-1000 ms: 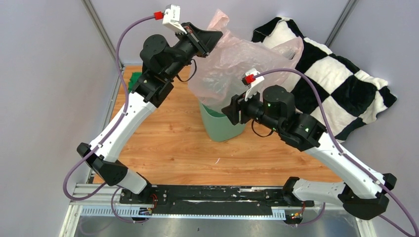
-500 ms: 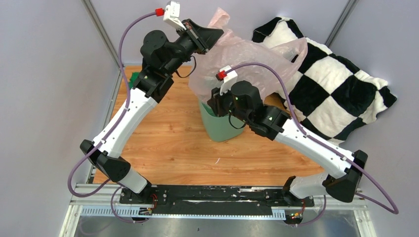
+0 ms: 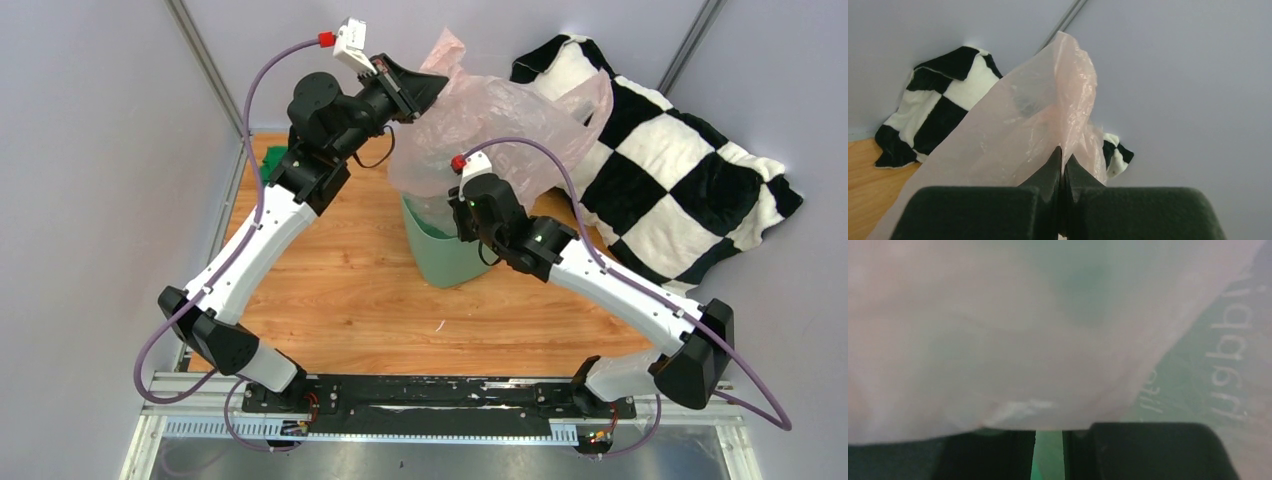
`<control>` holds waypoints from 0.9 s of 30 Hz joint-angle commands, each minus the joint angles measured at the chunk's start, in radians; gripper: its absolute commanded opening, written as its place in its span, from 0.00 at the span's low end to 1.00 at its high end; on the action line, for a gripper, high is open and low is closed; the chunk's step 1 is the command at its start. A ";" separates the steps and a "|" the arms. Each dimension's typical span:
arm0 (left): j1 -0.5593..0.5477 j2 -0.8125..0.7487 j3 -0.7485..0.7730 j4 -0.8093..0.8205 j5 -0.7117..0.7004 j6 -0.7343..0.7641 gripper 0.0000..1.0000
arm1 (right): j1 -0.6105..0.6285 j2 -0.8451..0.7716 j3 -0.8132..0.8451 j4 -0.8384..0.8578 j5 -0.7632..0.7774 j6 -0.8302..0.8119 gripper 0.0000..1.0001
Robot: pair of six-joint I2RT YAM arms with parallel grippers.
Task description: Put the trash bags into the trash bin
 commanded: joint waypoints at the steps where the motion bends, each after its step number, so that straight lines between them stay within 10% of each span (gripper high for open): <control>1: 0.009 -0.051 -0.081 0.005 -0.003 0.006 0.00 | -0.005 -0.035 0.013 -0.077 0.055 0.003 0.25; 15: 0.039 0.001 -0.028 0.021 0.077 -0.089 0.00 | 0.019 -0.262 -0.013 0.184 -0.413 -0.086 0.41; 27: 0.039 0.080 0.079 0.021 0.257 -0.357 0.00 | 0.021 -0.074 0.089 0.460 -0.454 -0.160 0.48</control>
